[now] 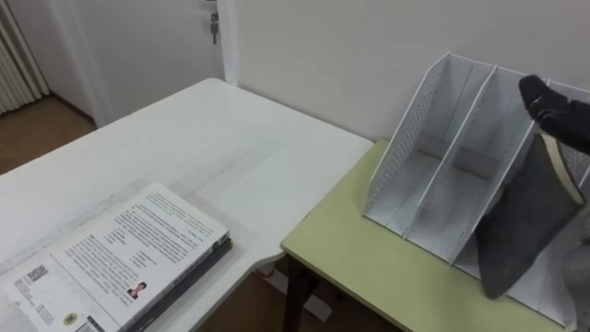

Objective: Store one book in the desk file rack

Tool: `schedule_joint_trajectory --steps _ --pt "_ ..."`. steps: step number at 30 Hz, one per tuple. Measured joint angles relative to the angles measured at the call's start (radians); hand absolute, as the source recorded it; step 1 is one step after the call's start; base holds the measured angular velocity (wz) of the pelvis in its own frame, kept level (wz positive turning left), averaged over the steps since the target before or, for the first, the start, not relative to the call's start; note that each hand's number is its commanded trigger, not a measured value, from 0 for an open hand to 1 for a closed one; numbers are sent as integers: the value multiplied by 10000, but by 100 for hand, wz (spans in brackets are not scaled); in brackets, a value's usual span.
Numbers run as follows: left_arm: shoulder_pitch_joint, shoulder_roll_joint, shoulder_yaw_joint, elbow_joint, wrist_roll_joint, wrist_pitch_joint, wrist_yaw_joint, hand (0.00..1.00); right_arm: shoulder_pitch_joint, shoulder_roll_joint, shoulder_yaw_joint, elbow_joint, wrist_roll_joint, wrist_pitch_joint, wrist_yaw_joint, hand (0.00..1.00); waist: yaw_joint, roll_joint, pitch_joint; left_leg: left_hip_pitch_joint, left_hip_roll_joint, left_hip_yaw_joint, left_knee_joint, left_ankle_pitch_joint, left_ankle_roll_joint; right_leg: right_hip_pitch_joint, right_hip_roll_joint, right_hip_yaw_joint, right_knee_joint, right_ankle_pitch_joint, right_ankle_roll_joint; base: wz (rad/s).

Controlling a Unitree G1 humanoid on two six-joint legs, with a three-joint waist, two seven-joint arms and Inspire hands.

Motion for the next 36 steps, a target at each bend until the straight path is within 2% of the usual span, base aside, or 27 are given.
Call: schedule_joint_trajectory --steps 7,10,11,12,13,14,16,18,19,21,24,27,34,36 --pt "67 67 317 92 2 84 -450 0 397 -213 246 -809 1737 231 3381 0 -3 -43 -31 -93 9 7 1 -2 -2 -20 -1 -35 -16 1 -1 1" --pt "50 127 381 83 -14 304 -574 0 762 -240 761 -811 1652 695 4812 0 85 -97 -83 -89 17 43 8 -2 -2 -89 0 -17 19 1 -1 -4" --pt "14 151 371 57 -28 397 -592 0 813 -242 1077 -806 1606 996 5388 0 124 -105 -96 -127 23 57 19 -1 -1 -158 0 7 43 11 -18 -9" --pt "-34 186 351 25 -23 508 -613 0 860 -242 1421 -802 1585 1258 5902 0 175 -118 -89 -151 25 42 35 0 -1 -166 0 5 46 15 -25 -6" --pt "-65 200 333 18 -19 548 -631 0 887 -251 1611 -799 1583 1363 6159 0 219 -123 -88 -147 27 35 38 0 -1 -155 1 -2 43 15 -25 0" --pt "-134 263 222 -12 -21 621 -671 0 977 -312 2019 -799 1548 1485 6684 0 336 -171 -85 -133 37 35 38 0 -2 -134 1 -37 40 15 -25 4" --pt "-295 410 147 5 -17 723 -773 0 1058 -560 2680 -777 1180 1701 7570 0 553 -282 -28 -134 79 30 57 1 -6 -116 30 -56 29 20 -34 5" --pt "-549 549 41 90 -24 945 -870 0 1296 -743 3365 -703 -24 1986 8770 0 864 -412 -1 -152 104 -1 80 -8 -21 -95 52 -74 5 34 -55 4" --pt "-593 576 -44 94 -34 994 -882 0 1387 -748 3477 -662 -288 2069 9055 0 901 -446 -7 -163 105 -12 92 -9 -23 -94 50 -82 6 34 -56 9" --pt "-812 704 -87 109 -16 1192 -945 0 1865 -788 3898 -421 -751 2300 9920 0 1189 -543 -7 -277 88 -101 109 -11 -25 -88 26 -121 7 34 -56 13" --pt "-998 788 -267 204 -84 1314 -930 0 2232 -848 4498 471 -1671 2476 10732 0 1305 -546 16 -274 67 -111 85 -11 -25 -71 -6 -227 10 34 -56 5" --pt "-1113 803 -379 182 -9 1336 -818 0 2554 -861 4542 926 -3129 2683 11489 0 1351 -481 59 -361 71 -208 65 -12 -27 -123 -9 -281 17 38 -61 5" --pt "-1309 836 -731 396 -221 1435 -795 0 2781 -919 4638 3268 -4630 2834 12101 0 1435 -424 86 -458 82 -276 166 -1 -43 -158 2 -337 -6 42 -68 2" --pt "-1314 787 -626 399 -222 1498 -774 0 2834 -826 4679 4118 -5627 2858 12228 0 1417 -386 85 -461 75 -361 165 -1 -42 -139 -12 -378 -32 42 -68 2"
